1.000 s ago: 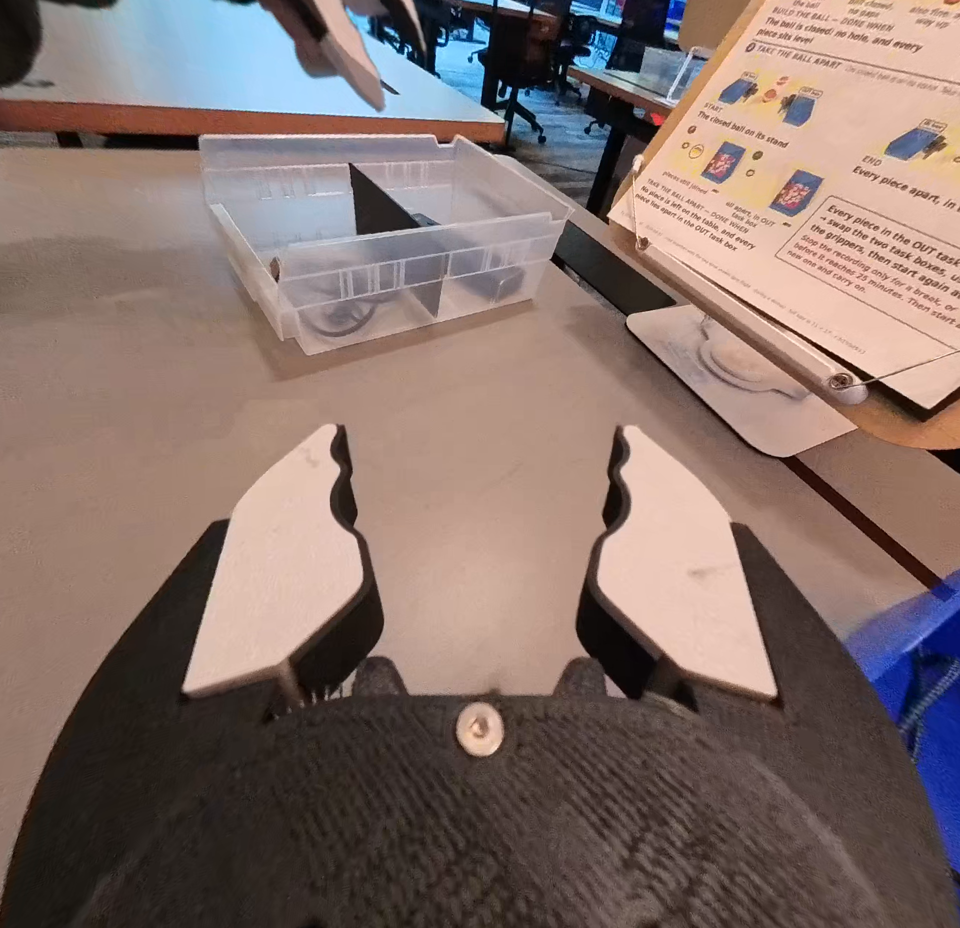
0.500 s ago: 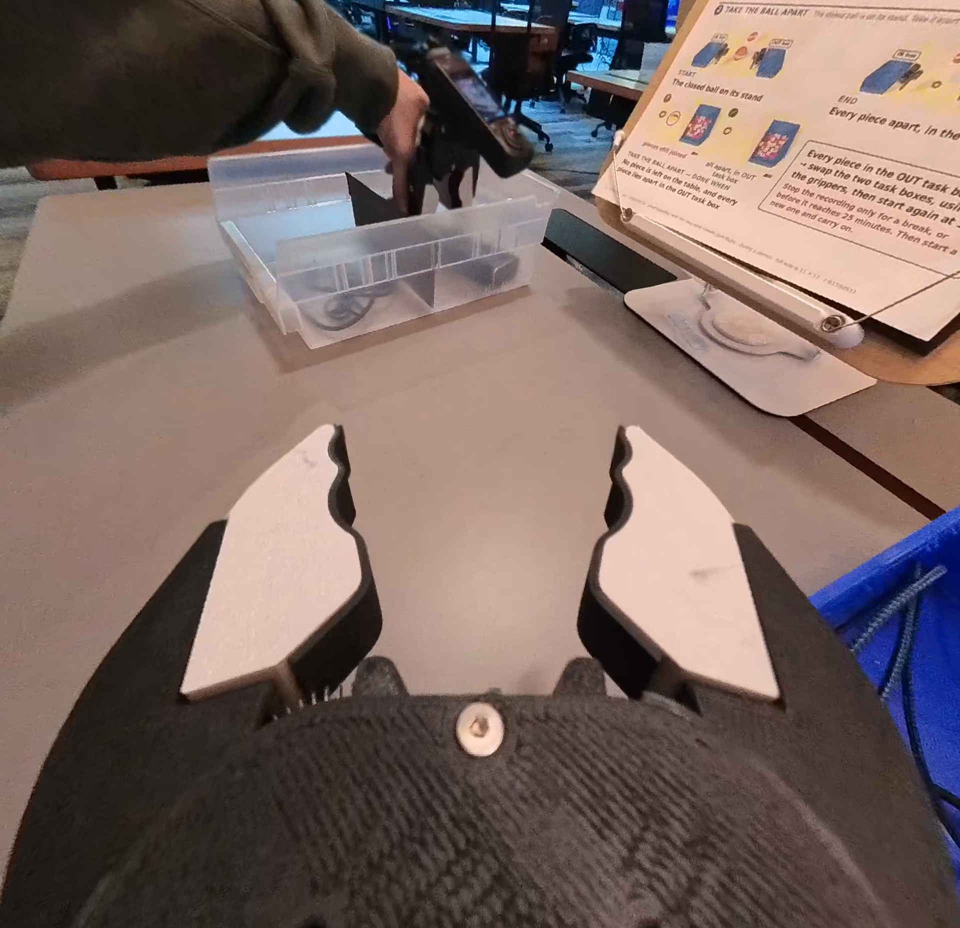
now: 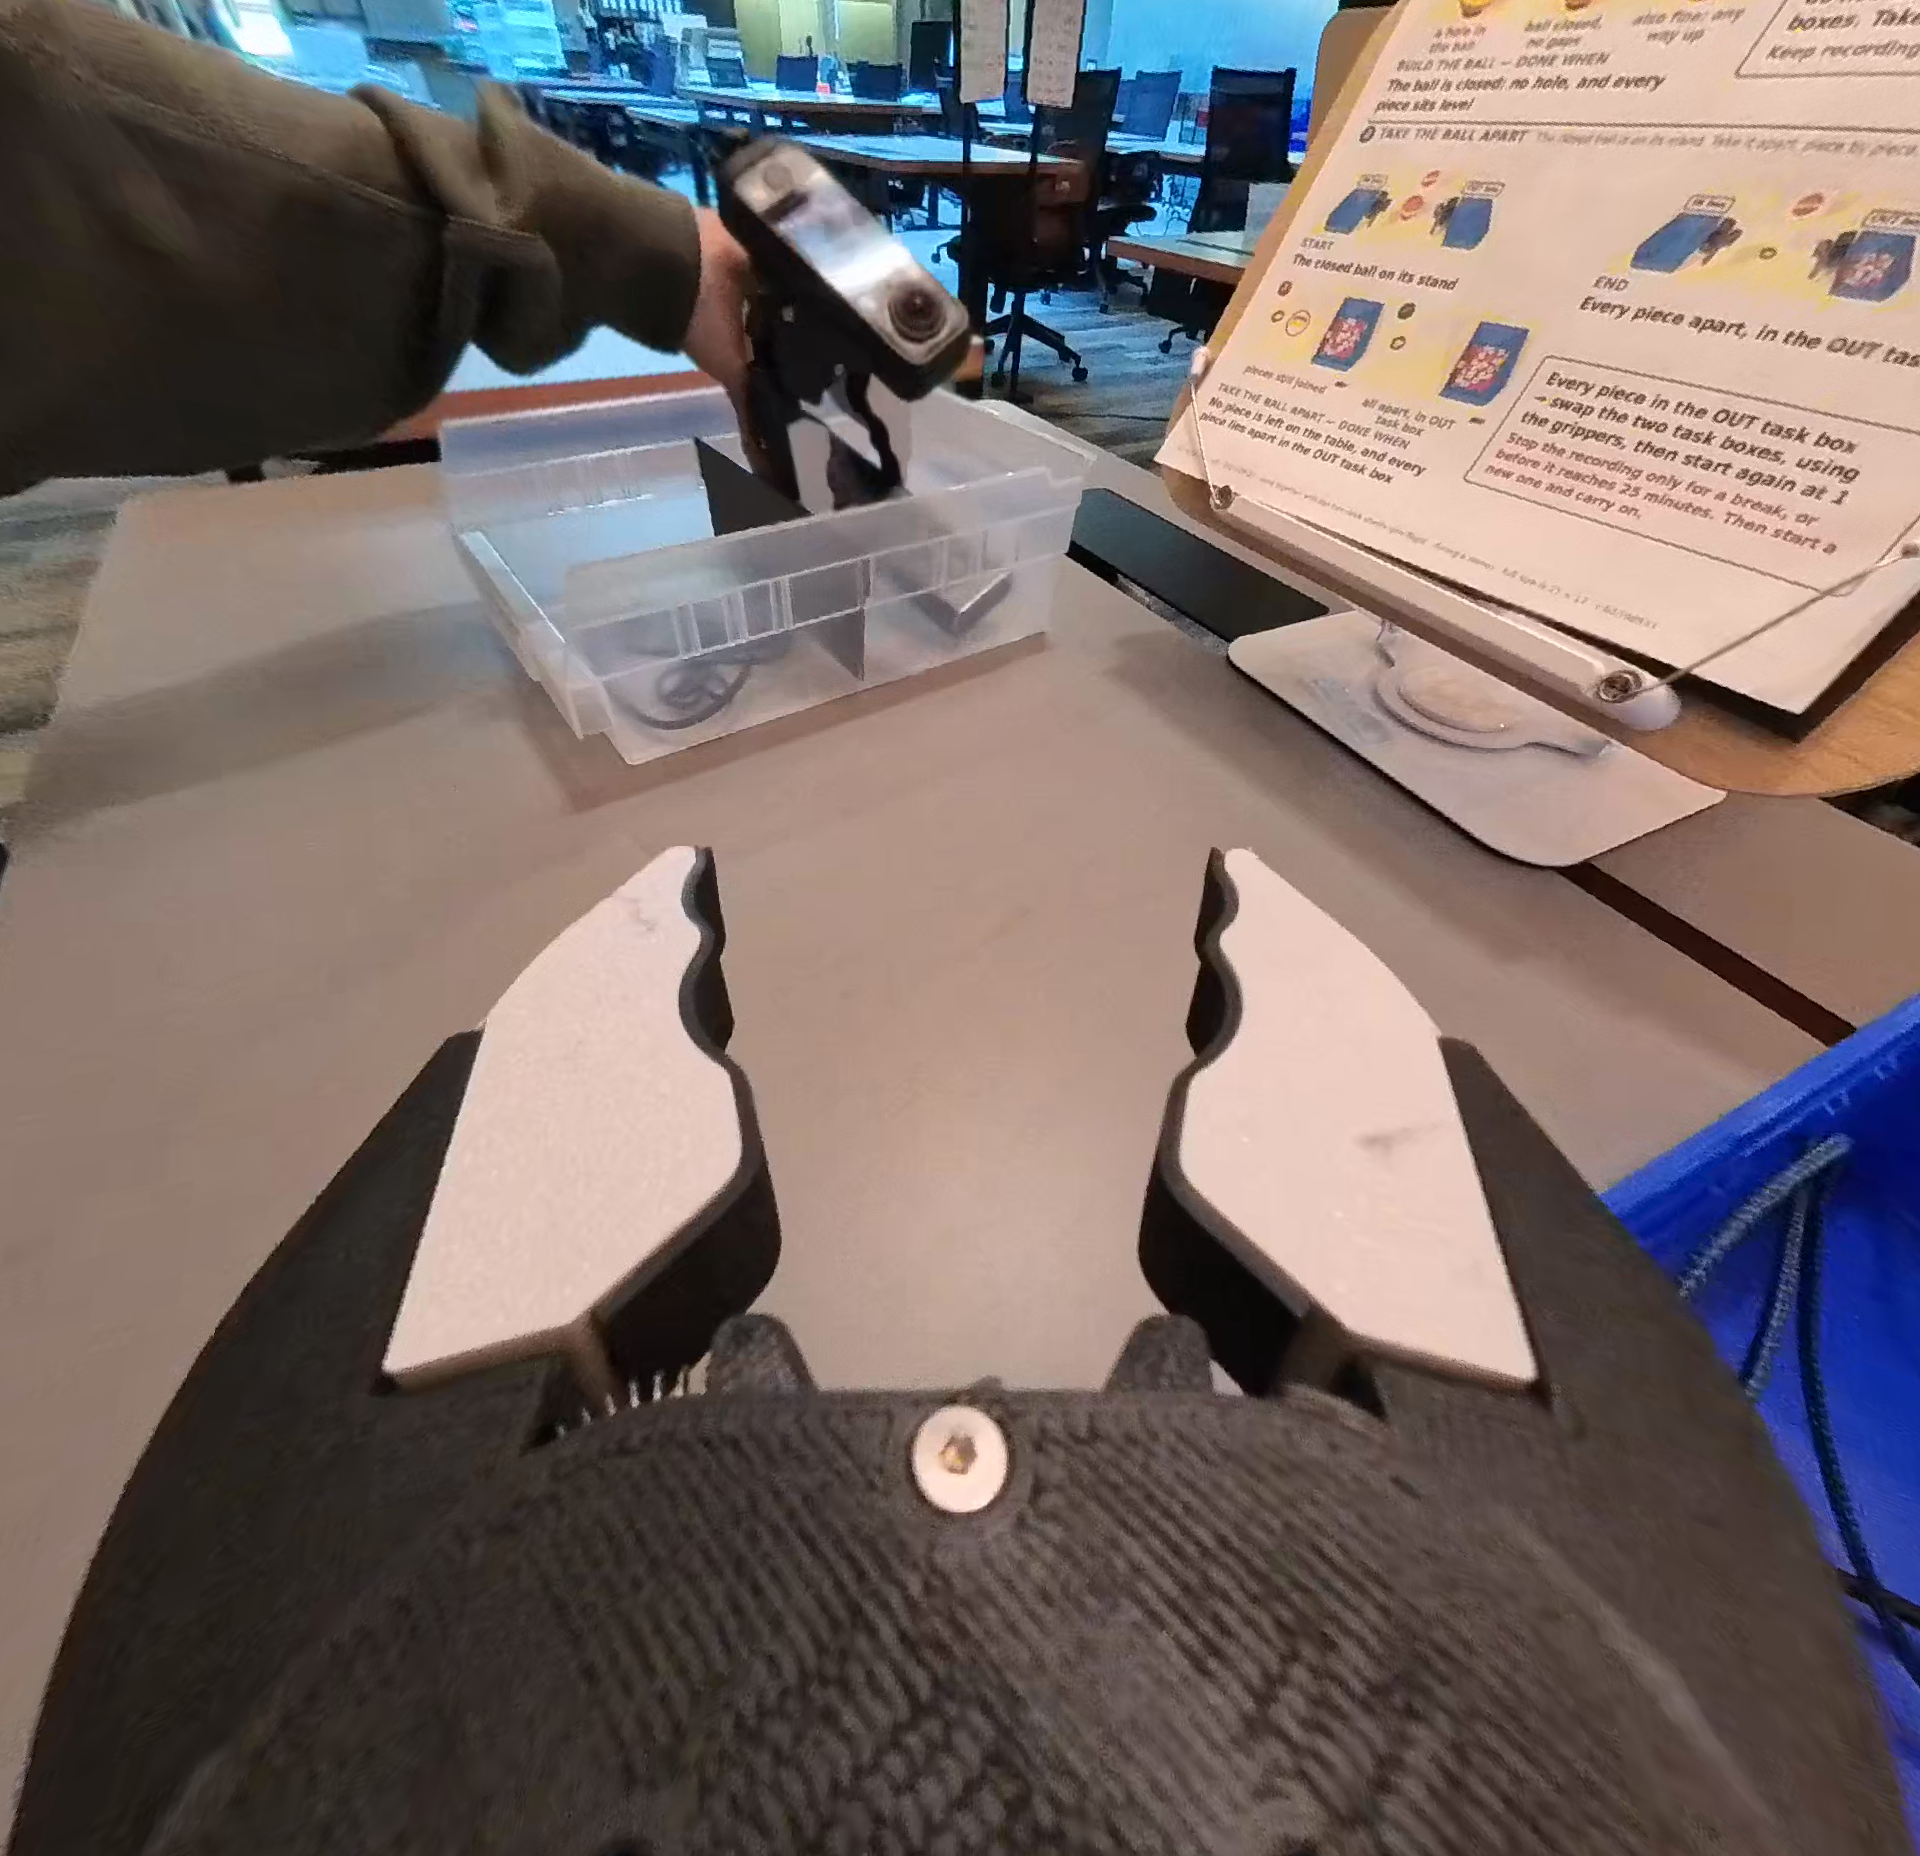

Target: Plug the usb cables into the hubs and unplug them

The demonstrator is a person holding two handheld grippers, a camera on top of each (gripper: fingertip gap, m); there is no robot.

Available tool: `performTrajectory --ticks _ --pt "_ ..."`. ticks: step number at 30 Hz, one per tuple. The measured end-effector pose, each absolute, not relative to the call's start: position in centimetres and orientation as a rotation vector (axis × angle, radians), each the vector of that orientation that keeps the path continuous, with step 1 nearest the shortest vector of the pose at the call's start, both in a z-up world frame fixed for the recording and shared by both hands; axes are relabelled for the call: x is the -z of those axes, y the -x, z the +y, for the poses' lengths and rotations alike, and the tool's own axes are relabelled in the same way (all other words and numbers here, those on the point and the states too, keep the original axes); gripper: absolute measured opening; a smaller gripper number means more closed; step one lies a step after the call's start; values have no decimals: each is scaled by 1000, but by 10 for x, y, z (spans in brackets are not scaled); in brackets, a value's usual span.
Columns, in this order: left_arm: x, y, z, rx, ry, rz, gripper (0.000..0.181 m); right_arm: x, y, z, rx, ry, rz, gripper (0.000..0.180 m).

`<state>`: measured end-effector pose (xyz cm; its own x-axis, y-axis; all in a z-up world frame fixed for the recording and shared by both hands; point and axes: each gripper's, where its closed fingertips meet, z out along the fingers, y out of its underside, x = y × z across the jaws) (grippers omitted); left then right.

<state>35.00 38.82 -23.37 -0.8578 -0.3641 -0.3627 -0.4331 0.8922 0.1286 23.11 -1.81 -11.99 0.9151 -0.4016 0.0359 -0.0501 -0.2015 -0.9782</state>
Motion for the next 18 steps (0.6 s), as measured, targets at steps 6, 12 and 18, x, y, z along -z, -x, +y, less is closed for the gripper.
performTrajectory --ticks 6,12,18 --pt "165 -349 383 -519 288 2382 58 118 -228 -8 332 1732 342 86" --pt "78 -320 348 -642 -11 2062 58 113 -225 4 364 1694 338 90" --pt "24 -257 253 -479 -276 1861 58 89 -207 27 194 1506 377 95"
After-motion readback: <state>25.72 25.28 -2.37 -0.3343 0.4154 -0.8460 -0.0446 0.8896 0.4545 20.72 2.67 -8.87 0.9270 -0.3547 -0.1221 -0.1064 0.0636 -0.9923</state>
